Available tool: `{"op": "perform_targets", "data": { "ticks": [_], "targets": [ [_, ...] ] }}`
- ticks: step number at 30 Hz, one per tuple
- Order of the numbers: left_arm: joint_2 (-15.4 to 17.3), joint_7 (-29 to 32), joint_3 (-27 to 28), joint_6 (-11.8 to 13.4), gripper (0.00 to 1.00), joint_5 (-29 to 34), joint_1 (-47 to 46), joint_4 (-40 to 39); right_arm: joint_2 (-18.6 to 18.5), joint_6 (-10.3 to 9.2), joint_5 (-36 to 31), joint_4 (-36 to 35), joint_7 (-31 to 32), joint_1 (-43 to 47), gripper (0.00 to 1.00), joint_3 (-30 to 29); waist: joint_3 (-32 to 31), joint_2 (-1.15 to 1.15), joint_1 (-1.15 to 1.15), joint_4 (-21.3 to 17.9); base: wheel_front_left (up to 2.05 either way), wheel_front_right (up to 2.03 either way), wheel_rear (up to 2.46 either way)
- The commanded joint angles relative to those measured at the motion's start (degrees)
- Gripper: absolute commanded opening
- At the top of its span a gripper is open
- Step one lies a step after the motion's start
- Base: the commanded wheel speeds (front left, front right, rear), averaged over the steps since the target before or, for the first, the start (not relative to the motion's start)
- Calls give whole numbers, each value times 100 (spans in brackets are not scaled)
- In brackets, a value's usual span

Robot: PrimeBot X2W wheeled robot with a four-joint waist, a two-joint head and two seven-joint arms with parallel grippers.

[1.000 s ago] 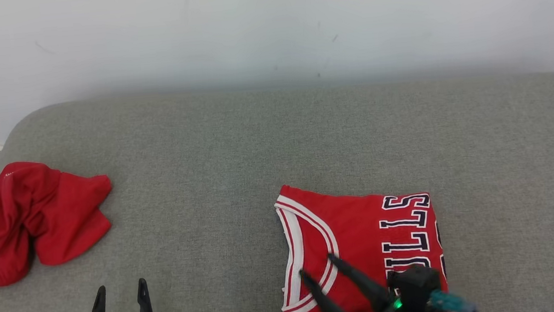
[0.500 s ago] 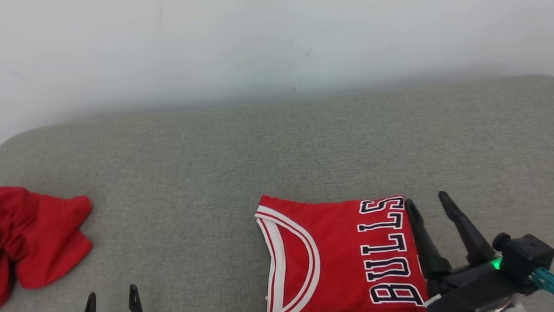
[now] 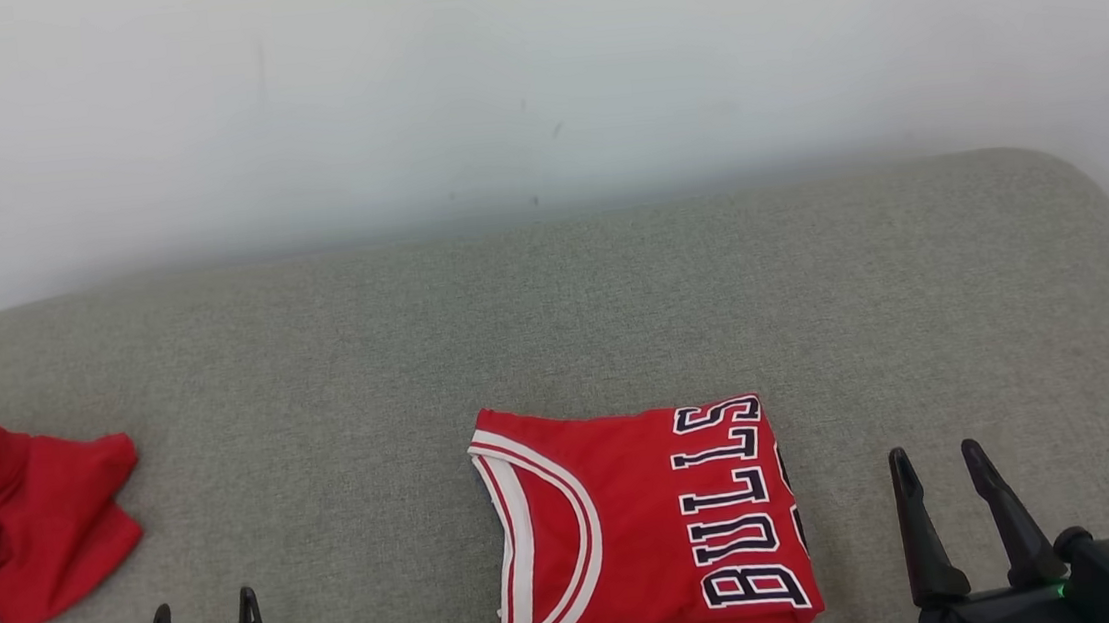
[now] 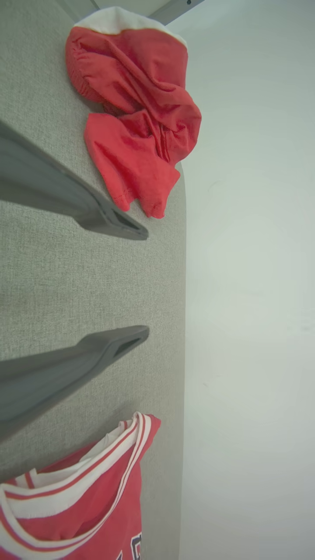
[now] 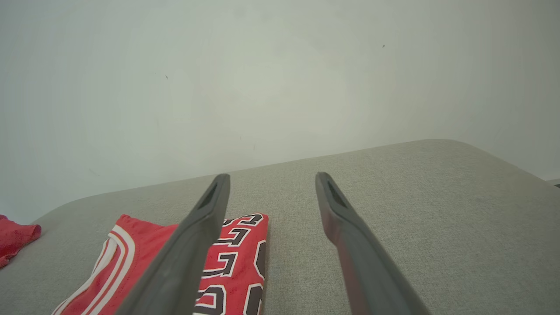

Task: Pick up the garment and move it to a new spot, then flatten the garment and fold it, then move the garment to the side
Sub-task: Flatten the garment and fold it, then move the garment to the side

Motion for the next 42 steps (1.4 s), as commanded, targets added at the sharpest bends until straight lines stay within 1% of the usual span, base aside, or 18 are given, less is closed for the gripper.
{"op": "perform_targets", "data": {
  "ticks": [1, 6, 11, 20, 35, 38, 42],
  "targets": [
    [4, -17, 14, -16, 100, 77, 89, -21, 34, -16, -52, -18, -22, 70, 100, -5, -10, 0, 0, -8, 0, 0, 0],
    [43, -17, -71, -30, 100, 221, 116, -93, 133, -16, -180, -80, -23, 216, 100, -66, -49, 0, 0, 16, 0, 0, 0],
    [95, -17, -166, -74, 100, 319, 129, -155, 214, -16, -444, -81, -23, 293, 100, -36, -82, 0, 0, 74, 0, 0, 0],
    [103, -17, -203, -58, 100, 355, 115, -201, 297, -16, -864, 176, -22, 222, 100, -2, -99, 0, 0, 180, 0, 0, 0],
    [150, -17, -298, -81, 100, 354, 190, -168, 382, -16, -1021, 443, -24, 131, 100, -90, -138, 0, 0, 192, 0, 0, 0],
    [158, -17, -274, -11, 100, 373, 197, -98, 388, -16, -1041, 517, -24, 124, 100, -116, -155, 0, 0, 183, 0, 0, 0],
    [162, -17, -268, 17, 100, 365, 191, -45, 394, -16, -1052, 574, -24, 115, 100, -134, -164, 0, 0, 189, 0, 0, 0]
  ]
}}
